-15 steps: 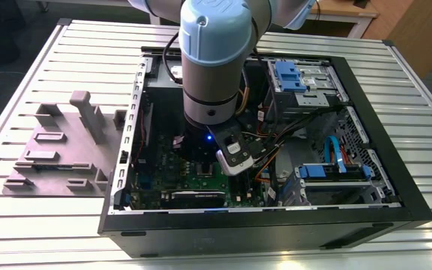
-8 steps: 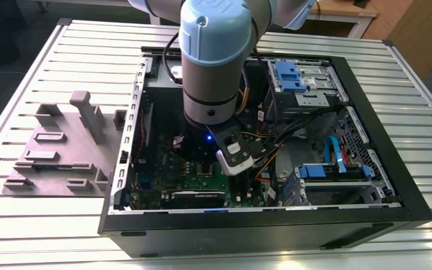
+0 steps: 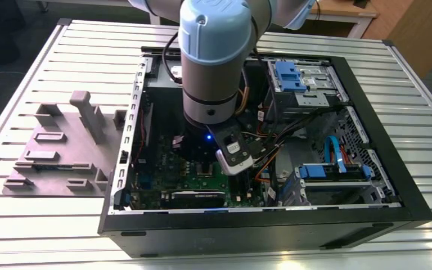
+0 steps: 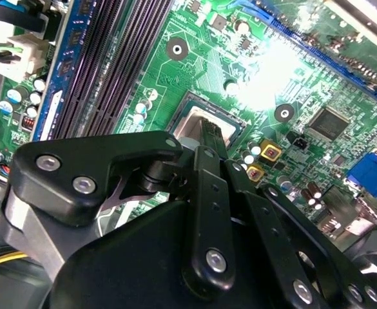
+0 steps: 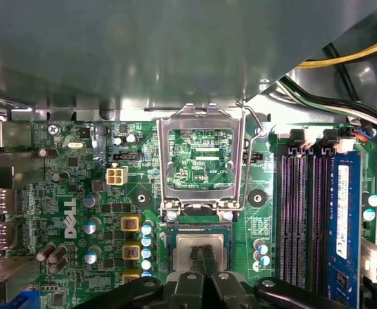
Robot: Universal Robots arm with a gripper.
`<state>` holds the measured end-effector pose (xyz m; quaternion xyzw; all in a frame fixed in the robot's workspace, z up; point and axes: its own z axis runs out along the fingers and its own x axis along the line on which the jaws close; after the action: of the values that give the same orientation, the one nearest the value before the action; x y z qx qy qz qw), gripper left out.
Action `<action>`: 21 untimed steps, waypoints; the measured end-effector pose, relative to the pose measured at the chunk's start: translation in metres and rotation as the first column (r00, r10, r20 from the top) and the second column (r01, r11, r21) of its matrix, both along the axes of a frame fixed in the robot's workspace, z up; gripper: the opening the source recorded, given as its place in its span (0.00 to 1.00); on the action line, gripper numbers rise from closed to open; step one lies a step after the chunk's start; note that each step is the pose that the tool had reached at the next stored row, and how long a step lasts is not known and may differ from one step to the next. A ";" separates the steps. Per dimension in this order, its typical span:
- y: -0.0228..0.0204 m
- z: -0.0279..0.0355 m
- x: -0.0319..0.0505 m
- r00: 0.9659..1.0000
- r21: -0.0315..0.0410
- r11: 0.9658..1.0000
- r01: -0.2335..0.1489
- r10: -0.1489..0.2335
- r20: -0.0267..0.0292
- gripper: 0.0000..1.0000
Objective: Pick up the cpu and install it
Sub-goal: 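Place the cpu into insertion slot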
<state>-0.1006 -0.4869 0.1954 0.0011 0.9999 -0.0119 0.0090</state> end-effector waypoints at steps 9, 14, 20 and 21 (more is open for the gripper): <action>0.0000 -0.0016 -0.0001 1.000 0.000 1.000 0.000 0.000 0.000 0.10; 0.0001 -0.0004 0.0000 1.000 0.001 1.000 0.000 0.000 0.000 0.10; 0.0000 0.0128 -0.0001 1.000 -0.001 1.000 0.000 0.000 0.000 0.10; 0.0000 0.0151 -0.0001 1.000 -0.001 1.000 0.000 0.000 0.000 0.10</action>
<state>-0.1006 -0.4869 0.2105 0.0011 0.9999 -0.0124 0.0091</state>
